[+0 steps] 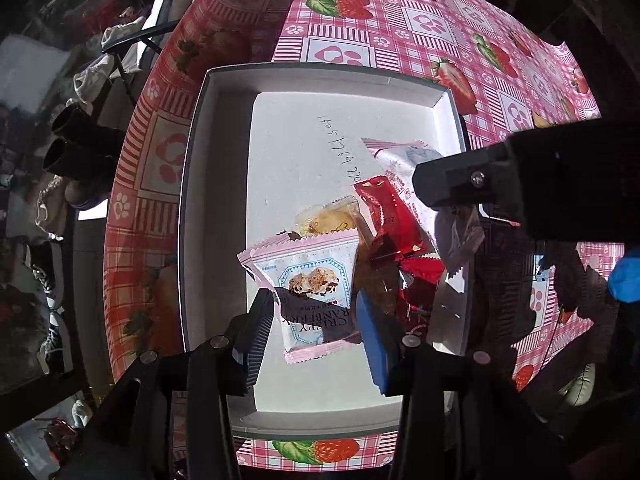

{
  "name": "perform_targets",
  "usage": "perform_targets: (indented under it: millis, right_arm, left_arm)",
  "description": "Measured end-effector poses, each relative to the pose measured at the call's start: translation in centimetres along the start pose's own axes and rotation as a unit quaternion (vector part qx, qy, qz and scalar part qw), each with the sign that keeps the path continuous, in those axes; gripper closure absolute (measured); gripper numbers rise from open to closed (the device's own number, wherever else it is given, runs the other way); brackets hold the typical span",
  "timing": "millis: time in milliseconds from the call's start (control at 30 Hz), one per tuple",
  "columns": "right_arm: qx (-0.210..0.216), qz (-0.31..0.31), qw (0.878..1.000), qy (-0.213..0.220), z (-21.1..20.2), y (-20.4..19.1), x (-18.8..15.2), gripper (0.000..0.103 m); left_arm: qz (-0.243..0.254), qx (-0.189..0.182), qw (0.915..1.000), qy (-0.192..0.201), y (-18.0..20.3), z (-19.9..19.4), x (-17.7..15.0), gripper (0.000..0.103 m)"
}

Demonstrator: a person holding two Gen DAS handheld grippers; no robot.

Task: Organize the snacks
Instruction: 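Carry both Crispy Cranberry packets into the white box and open both tools, then withdraw both tools from the box back over the blue and gold bars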

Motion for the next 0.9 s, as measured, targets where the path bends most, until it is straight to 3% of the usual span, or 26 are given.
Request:
perform_targets:
  millis: [67, 133, 267, 333, 367, 600, 900]
  right_arm:
    - [0.003, 0.002, 1.0, -0.002, 0.0, 0.1, 0.0, 0.057]
    - [-0.002, 0.006, 1.0, -0.003, -0.1, 0.5, -0.1, 0.029]
    - [0.001, 0.017, 1.0, 0.0, -0.4, 1.4, -0.5, 0.025]
    - [-0.009, 0.022, 1.0, 0.0, -0.7, 2.1, -0.8, 0.004]
    - [-0.022, 0.026, 0.999, 0.0, -0.9, 2.7, -1.0, 0.0]
    - [-0.037, 0.075, 0.996, -0.007, -1.3, 7.6, -4.1, 0.0]
    - [-0.036, 0.182, 0.983, -0.017, -1.7, 14.8, -10.9, 0.0]
  left_arm:
    - [0.0, 0.002, 1.0, 0.001, 0.0, -0.1, -0.1, 0.039]
    - [-0.009, -0.003, 1.0, 0.003, -0.1, -0.3, -0.1, 0.031]
    - [-0.009, 0.004, 0.9999, -0.004, 0.0, -0.2, -0.3, 0.029]
    - [-0.009, 0.0, 0.9999, -0.005, 0.4, -0.2, -0.3, 0.028]
    - [-0.008, 0.001, 0.9999, -0.006, 0.5, -0.3, -0.3, 0.027]
    - [0.024, 0.001, 0.9997, -0.003, 3.3, -1.2, 0.0, 0.027]
    - [0.089, -0.006, 0.996, -0.007, 8.9, -1.7, -0.2, 0.026]
Point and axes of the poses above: each gripper's, at about its wrist camera, not at the fingertips, and z roughly the way its jaws point, y to its right, x to its top, the point moved 6 cm from there along z, roughly the way its jaws point, and after that the axes turned 12 degrees about -z, right-handed, at the moved point
